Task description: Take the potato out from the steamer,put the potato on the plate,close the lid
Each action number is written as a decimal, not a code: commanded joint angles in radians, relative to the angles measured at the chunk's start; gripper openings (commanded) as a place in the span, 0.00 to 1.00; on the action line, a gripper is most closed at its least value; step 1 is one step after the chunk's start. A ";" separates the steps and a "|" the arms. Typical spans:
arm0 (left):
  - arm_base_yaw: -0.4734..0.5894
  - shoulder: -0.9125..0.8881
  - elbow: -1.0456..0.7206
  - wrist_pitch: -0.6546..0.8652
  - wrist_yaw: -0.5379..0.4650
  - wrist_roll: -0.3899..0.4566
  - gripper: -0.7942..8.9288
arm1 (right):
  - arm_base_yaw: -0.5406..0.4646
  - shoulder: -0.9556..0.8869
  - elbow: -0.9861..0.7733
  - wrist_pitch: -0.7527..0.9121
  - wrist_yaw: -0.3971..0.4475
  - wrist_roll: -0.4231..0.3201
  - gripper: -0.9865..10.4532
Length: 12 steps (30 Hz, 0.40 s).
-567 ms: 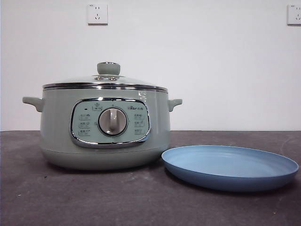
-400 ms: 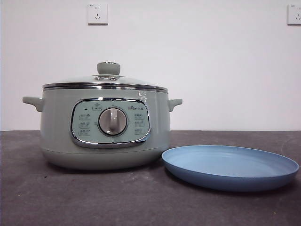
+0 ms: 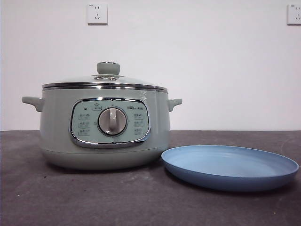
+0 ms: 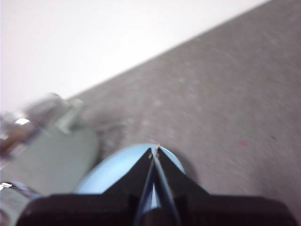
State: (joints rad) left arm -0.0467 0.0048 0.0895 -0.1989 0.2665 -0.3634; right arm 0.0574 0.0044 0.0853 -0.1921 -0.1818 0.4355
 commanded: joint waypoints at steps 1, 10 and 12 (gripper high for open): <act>0.002 0.008 0.059 -0.034 0.003 -0.034 0.07 | 0.000 0.011 0.049 0.000 -0.027 0.031 0.08; 0.002 0.143 0.285 -0.163 0.091 -0.018 0.07 | 0.005 0.169 0.304 -0.150 -0.153 -0.025 0.08; 0.002 0.199 0.344 -0.183 0.131 0.011 0.07 | 0.005 0.229 0.381 -0.204 -0.208 -0.077 0.08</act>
State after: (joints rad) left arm -0.0467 0.1814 0.4122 -0.3767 0.3786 -0.3809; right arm 0.0593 0.2146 0.4347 -0.3882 -0.3691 0.4103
